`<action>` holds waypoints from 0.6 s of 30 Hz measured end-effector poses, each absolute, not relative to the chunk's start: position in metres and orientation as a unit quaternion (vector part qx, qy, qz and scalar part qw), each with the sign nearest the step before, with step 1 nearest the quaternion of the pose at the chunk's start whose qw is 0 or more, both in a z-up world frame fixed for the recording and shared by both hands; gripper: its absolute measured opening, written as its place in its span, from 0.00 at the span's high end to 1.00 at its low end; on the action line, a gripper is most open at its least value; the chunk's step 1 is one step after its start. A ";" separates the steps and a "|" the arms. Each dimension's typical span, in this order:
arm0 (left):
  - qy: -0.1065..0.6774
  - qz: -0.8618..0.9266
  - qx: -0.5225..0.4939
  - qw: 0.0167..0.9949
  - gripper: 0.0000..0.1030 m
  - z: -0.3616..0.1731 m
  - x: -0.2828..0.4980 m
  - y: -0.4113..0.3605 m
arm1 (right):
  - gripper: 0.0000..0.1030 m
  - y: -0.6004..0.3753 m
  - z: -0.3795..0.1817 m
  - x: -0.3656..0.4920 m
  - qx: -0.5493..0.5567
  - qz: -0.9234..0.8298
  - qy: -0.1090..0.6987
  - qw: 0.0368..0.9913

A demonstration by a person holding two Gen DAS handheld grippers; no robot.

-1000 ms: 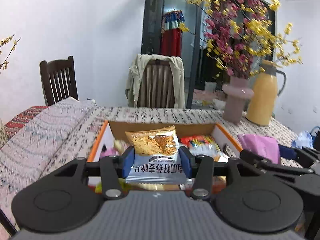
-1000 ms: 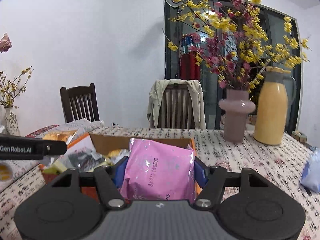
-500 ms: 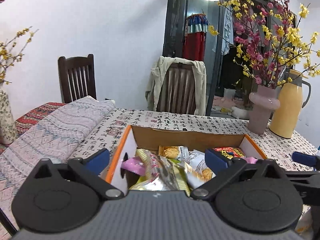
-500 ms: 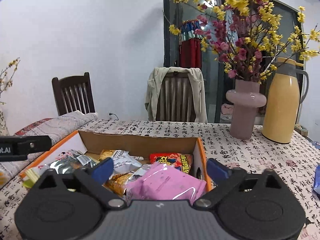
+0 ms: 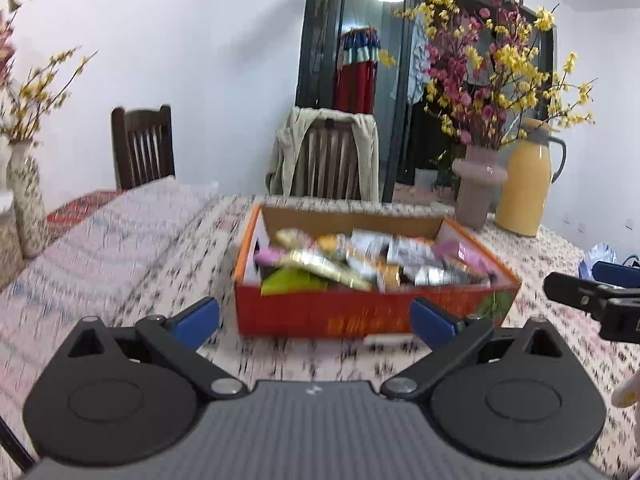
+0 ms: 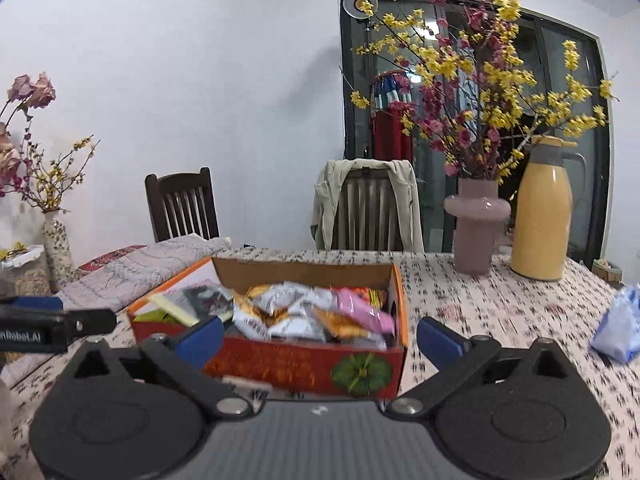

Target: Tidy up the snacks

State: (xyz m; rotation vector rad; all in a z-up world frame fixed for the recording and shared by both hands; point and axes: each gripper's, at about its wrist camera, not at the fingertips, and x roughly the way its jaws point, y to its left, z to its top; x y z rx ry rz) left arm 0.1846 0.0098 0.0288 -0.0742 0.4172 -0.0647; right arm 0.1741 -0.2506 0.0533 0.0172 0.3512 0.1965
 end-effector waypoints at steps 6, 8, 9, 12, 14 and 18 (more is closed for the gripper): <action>0.221 -0.015 -0.056 0.974 0.00 0.006 0.166 0.018 | 0.00 -0.253 0.032 0.154 0.029 0.100 0.207 0.973; 0.227 -0.016 -0.058 0.972 0.00 0.001 0.162 0.021 | 0.00 -0.255 0.025 0.150 0.040 0.101 0.218 0.970; 0.230 -0.016 -0.057 0.971 0.00 -0.002 0.160 0.022 | 0.00 -0.255 0.021 0.148 0.042 0.100 0.223 0.969; 0.240 -0.019 -0.056 0.969 0.00 -0.009 0.156 0.022 | 0.00 -0.256 0.012 0.144 0.041 0.098 0.236 0.966; 0.245 -0.020 -0.057 0.968 0.00 -0.013 0.155 0.022 | 0.00 -0.256 0.008 0.142 0.041 0.098 0.242 0.964; 0.245 -0.022 -0.058 0.968 0.00 -0.015 0.153 0.022 | 0.00 -0.256 0.004 0.140 0.040 0.095 0.250 0.963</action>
